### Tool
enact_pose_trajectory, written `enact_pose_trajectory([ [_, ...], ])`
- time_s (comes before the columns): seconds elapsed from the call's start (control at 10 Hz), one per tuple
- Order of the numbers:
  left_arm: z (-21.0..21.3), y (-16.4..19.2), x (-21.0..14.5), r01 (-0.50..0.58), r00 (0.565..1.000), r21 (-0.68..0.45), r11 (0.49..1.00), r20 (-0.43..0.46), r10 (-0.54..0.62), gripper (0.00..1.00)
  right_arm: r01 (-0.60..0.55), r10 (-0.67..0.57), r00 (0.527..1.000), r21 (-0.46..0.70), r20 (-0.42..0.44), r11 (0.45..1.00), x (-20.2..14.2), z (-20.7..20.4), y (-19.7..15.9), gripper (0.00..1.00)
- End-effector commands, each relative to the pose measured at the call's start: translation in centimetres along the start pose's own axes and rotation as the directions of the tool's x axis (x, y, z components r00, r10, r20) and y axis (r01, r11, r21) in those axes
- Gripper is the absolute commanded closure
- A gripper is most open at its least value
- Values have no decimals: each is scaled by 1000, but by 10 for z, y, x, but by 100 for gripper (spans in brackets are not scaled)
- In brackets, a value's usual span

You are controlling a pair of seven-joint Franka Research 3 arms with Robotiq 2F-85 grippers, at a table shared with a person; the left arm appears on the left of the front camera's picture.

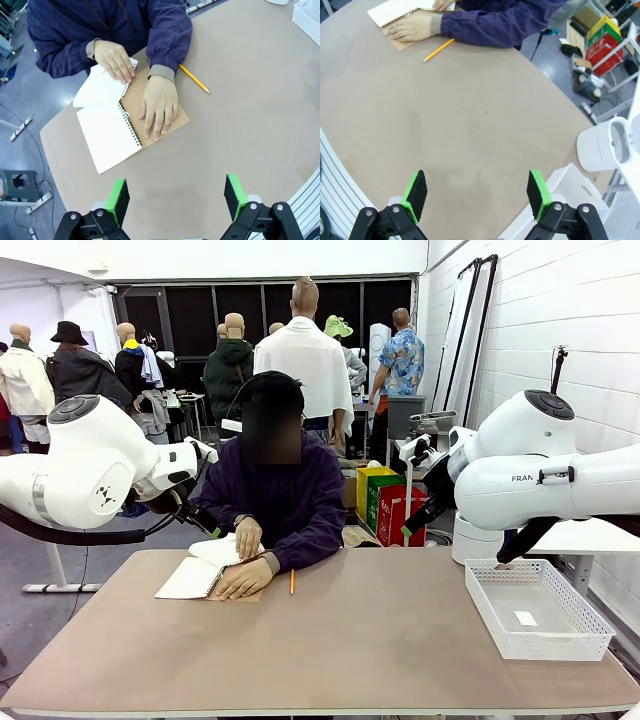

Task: Sort the paper based on its condition.
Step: If a person hands you a paper, place it in the Organizing basket , and if it's crumpled, put it in the Trash can.

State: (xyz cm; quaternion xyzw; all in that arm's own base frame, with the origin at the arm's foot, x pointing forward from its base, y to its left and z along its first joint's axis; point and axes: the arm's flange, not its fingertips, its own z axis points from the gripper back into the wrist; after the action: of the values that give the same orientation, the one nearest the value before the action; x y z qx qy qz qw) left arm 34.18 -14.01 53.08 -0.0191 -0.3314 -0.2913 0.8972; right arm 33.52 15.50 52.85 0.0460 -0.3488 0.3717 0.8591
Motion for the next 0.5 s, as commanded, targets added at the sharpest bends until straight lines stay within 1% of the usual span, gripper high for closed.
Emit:
enact_pose_trajectory([
  [0.0,-1,1,0,1,1000,1,1000,-3,-1,0,2,-2,1000,2,-1,1000,0,-1,-1,0],
  [0.4,-1,1,0,1,1000,1,1000,-3,-1,0,2,-2,1000,2,-1,1000,0,-1,-1,0],
])
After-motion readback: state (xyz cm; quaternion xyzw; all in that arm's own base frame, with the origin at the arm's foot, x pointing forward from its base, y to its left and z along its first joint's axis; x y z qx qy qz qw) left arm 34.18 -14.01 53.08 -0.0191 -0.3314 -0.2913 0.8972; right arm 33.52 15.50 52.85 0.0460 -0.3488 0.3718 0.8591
